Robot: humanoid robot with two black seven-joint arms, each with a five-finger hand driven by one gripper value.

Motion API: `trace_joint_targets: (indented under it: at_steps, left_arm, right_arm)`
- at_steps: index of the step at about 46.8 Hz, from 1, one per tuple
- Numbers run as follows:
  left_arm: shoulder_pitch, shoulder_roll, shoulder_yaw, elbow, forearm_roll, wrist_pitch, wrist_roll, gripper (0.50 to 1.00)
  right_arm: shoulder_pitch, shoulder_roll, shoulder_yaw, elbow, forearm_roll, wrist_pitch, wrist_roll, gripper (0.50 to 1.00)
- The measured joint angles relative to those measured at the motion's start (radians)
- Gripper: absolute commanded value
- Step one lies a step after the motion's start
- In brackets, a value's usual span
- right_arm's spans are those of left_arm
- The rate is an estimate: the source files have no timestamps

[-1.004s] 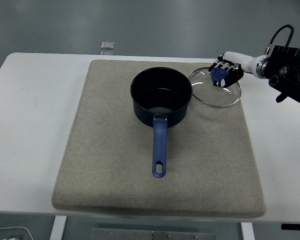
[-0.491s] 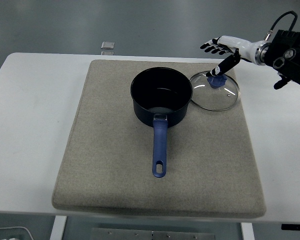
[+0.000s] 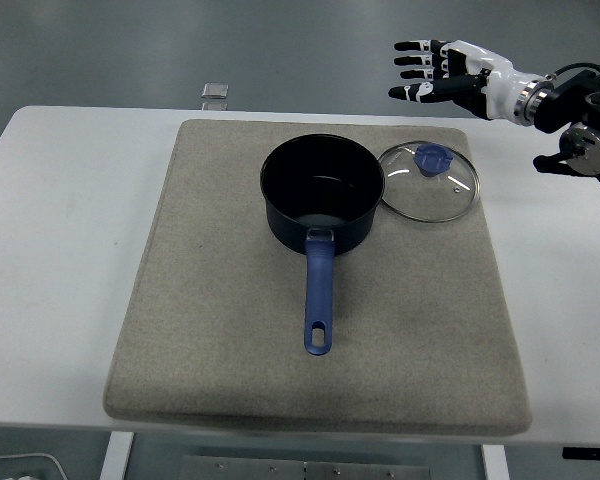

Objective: Lift the pot lid and place it to the right of the pot.

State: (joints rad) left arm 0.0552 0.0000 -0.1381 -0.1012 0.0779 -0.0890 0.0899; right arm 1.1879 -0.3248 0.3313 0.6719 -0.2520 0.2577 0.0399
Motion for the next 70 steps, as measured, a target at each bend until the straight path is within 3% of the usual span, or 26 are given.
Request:
trace_joint_targets:
  at_steps: [9,27,42,70]
  left_arm:
    - [0.0,0.0,0.0,0.0,0.0,0.0,0.0,1.0]
    - [0.0,0.0,0.0,0.0,0.0,0.0,0.0,1.0]
    - [0.0,0.0,0.0,0.0,0.0,0.0,0.0,1.0]
    - [0.0,0.0,0.0,0.0,0.0,0.0,0.001,1.0]
  right_arm:
    - [-0.052,0.01,0.083,-0.042,0.178,0.003,-0.007,0.897]
    - [-0.105,0.012,0.091,-0.078,0.488,0.005,-0.013,0.897]
    - [-0.112,0.003,0.095,-0.08,0.596,0.013,-0.013,0.897]
    - [-0.112,0.014,0.096,-0.079,0.626,0.003,-0.012,0.897]
